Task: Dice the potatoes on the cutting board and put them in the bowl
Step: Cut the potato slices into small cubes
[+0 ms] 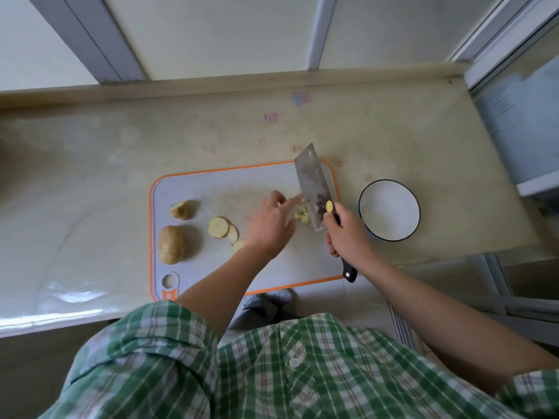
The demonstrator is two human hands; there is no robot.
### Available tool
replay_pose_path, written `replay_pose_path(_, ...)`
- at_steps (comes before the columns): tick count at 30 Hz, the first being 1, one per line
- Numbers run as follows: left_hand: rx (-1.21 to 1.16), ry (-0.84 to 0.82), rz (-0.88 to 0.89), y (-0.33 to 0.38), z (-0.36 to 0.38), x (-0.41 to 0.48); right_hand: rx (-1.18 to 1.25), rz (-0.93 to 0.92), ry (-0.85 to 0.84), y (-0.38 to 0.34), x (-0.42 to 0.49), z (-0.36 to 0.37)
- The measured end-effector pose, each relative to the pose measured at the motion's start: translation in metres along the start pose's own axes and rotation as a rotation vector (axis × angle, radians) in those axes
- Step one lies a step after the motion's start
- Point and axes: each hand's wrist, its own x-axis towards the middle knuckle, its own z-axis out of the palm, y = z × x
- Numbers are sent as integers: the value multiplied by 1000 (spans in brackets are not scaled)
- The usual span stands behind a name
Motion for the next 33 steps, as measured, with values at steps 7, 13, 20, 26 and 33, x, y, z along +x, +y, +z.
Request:
replay_pose_path(7, 266, -117, 13, 21, 24, 15, 52, 25, 110, 6, -4, -10)
replay_pose_path(13, 269, -90, 114, 26, 17, 20, 43, 28, 102, 6, -1, -13)
replay_pose_path(20, 181, 34, -4, 11, 6, 20, 23, -14, 64, -5, 4, -9)
replay_pose_path(26, 172, 158, -165, -18, -10, 4, 81, -35, -37, -13, 7, 7)
replay_pose_path(33, 507, -42, -326, -74, -37, -37, 65, -68, -114, -21, 9, 30)
